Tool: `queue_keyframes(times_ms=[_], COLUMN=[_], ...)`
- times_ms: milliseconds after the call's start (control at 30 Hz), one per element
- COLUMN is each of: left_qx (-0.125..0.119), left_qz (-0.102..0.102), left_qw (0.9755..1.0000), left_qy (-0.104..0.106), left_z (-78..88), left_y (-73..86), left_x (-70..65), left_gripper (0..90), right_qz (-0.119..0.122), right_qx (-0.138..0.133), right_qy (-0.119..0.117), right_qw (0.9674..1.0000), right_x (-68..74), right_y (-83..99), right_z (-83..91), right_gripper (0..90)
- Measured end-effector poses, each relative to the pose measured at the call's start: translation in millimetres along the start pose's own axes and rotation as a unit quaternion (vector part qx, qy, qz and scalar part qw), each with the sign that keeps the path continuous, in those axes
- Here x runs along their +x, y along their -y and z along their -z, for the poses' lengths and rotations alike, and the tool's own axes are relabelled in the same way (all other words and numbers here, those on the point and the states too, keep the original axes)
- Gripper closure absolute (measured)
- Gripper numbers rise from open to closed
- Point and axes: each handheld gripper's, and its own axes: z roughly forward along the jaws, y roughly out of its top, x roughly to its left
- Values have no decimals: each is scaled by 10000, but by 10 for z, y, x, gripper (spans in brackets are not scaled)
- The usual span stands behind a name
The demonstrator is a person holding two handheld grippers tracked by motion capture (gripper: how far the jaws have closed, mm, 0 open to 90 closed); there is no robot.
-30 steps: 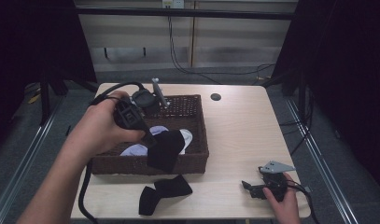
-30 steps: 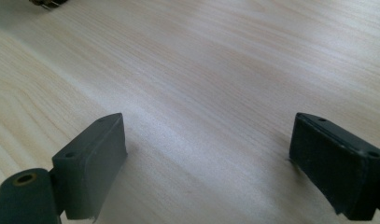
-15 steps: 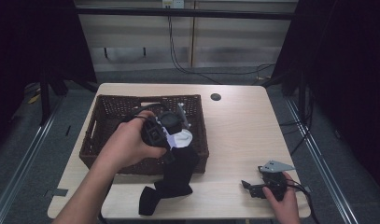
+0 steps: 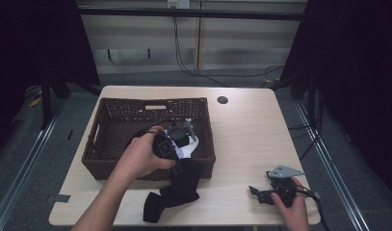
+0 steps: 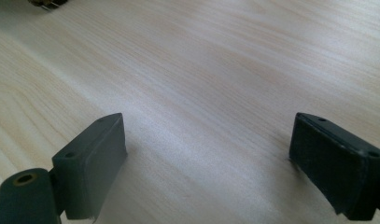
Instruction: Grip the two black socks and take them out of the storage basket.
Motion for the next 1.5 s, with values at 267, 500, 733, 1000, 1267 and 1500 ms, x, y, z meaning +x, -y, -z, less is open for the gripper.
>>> queue_keyframes(times_ms=[267, 500, 733, 1000, 1267, 1500], left_qx=[-35, -235, -403, -538, -517, -571], left_qz=[48, 102, 103, 130, 225, 376], left_qw=[10000, 9994, 9985, 9971, 9961, 9945], left_qy=[-64, -223, -342, -525, -673, -796], left_z=[-101, 16, 154, 290, 390, 401], left_y=[-27, -2, 54, 186, 465, 754], left_x=[46, 46, 60, 109, 190, 339], left_gripper=[757, 651, 490, 391, 338, 290], right_qz=[-34, -8, -2, -7, -10, -1], right_qx=[19, 2, 1, 1, 8, 12], right_qy=[-5, -4, -1, -2, -1, -2], right_qw=[10000, 10000, 10000, 10000, 10000, 10000], right_x=[5, 1, 0, 1, 2, 0], right_y=[0, 0, 0, 0, 0, 1], right_z=[3, 1, 0, 0, 1, 1], right_gripper=[103, 102, 102, 102, 102, 102])
